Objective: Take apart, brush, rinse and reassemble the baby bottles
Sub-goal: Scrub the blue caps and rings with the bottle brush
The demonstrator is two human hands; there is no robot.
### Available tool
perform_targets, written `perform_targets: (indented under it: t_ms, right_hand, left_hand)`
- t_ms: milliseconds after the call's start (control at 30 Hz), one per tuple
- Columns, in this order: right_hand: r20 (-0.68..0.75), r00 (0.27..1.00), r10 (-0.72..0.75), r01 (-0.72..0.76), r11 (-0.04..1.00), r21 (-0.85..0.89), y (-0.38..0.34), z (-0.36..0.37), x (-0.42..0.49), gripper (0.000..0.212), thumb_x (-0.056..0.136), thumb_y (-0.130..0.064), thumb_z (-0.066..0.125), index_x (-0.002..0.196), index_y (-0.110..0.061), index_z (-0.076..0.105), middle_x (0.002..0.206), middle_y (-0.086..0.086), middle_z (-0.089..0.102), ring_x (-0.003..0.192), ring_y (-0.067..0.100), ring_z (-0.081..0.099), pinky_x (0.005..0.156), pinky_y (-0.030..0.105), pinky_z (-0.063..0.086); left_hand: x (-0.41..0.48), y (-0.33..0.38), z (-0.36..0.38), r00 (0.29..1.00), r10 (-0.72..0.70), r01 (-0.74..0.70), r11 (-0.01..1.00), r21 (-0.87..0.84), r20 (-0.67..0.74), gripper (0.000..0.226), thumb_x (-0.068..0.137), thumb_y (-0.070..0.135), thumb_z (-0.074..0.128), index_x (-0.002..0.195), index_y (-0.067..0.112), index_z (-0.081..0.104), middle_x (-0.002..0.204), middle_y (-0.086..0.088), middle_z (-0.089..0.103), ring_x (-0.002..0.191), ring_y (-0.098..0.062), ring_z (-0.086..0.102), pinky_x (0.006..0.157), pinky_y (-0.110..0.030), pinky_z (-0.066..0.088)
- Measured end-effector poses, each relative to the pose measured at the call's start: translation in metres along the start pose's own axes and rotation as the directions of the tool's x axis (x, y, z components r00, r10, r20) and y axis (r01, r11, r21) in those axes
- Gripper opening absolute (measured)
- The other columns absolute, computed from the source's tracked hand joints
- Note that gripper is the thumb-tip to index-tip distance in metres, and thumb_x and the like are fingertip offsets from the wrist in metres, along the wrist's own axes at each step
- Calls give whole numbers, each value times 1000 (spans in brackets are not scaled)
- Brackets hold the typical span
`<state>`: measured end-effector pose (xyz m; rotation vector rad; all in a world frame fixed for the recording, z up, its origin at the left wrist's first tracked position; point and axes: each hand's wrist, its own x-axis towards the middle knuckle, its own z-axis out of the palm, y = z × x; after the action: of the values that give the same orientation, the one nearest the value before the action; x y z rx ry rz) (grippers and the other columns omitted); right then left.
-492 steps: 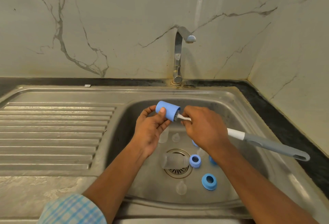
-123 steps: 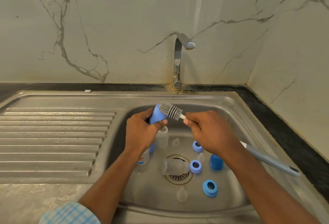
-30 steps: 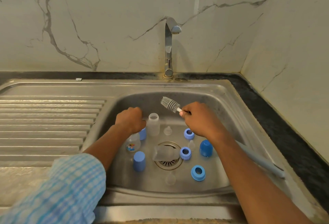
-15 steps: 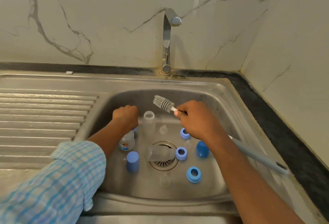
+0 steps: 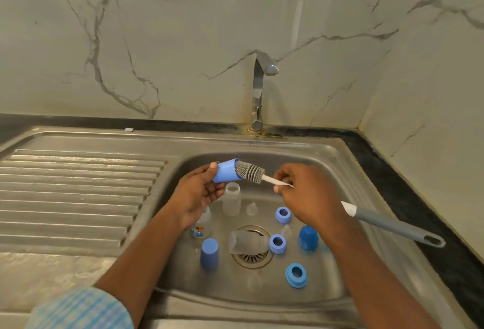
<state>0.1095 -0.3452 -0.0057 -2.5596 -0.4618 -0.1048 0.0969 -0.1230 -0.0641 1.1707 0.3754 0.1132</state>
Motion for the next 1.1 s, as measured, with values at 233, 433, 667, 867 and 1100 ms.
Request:
perform_targets:
  t_ms: [233,433,667,867,1100]
  right_hand:
    - [-67,995,-79,66,981,-180,-11,8,3,8,93,-22,60,95,-24,67,88,-4,65,80,19,59,66,31,43]
    - [-112,982,-151,116,956,-269,-21,19,4,13,97,-26,51,96,-19,62,96,-2,61,87,23,58,67,33,38]
    - [25,993,-117,120,974,-195,-27,20,2,15,98,-34,54,95,-22,63,76,-4,60,70,19,57,59,32,42]
    - [138,985,-101,121,982,-145,-21,21,1,26,101,-34,47,80,-23,58,67,-2,57,62,20,56,59,35,44]
    - [32,995,-91,95,987,-132,-19,26,4,29,103,-33,43,77,-24,51,64,-4,51,60,18,50,55,34,36]
  left_hand:
    - [-7,-4,14,986,45,-29,995,-99,162,26,91,4,62,116,9,67,111,-12,71,99,-19,69,88,-30,59]
    - [-16,-6,23,988,13,31,959,-282,153,47,77,27,72,122,12,65,114,-15,71,94,-25,73,83,-35,61]
    - [-1,1,11,998,61,-68,912,-405,-31,51,76,9,72,123,7,53,113,-19,69,88,-25,75,66,-30,61]
    - [-3,6,11,988,139,-98,905,-415,71,27,97,-7,46,115,9,59,109,-12,67,92,-22,71,74,-30,62]
    - [-17,-2,26,977,95,3,891,-455,193,40,80,10,61,120,9,59,118,-17,66,108,-31,65,96,-41,54]
